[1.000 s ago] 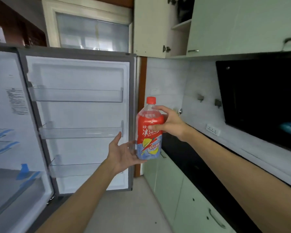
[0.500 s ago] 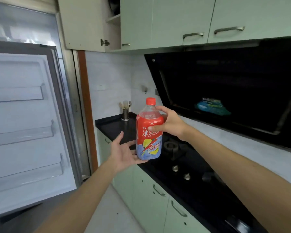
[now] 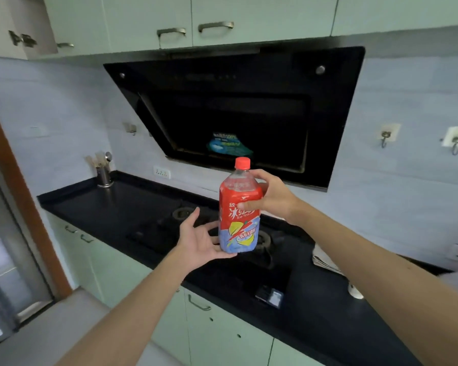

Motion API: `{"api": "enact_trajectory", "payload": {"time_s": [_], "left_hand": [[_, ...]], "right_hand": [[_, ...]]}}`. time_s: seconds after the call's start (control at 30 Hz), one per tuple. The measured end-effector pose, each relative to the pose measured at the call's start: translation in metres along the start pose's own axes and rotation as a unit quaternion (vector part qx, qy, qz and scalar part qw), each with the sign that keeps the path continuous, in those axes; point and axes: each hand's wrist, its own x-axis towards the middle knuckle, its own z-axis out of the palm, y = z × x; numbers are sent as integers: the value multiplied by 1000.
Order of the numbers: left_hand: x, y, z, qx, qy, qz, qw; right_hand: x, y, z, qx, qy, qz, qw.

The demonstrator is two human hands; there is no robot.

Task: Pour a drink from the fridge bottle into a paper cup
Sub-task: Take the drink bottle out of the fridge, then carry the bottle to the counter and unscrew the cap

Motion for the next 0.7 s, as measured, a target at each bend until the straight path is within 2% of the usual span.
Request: {"api": "enact_trajectory", "payload": {"time_s": [0.3, 0.7], "left_hand": [[52, -79, 99, 42, -73, -93, 992], [122, -149, 168, 91, -143, -203, 964]], "right_hand": [[-83, 38, -102, -25, 113, 57, 992], [-139, 94, -176, -53, 231, 144, 961]]}}
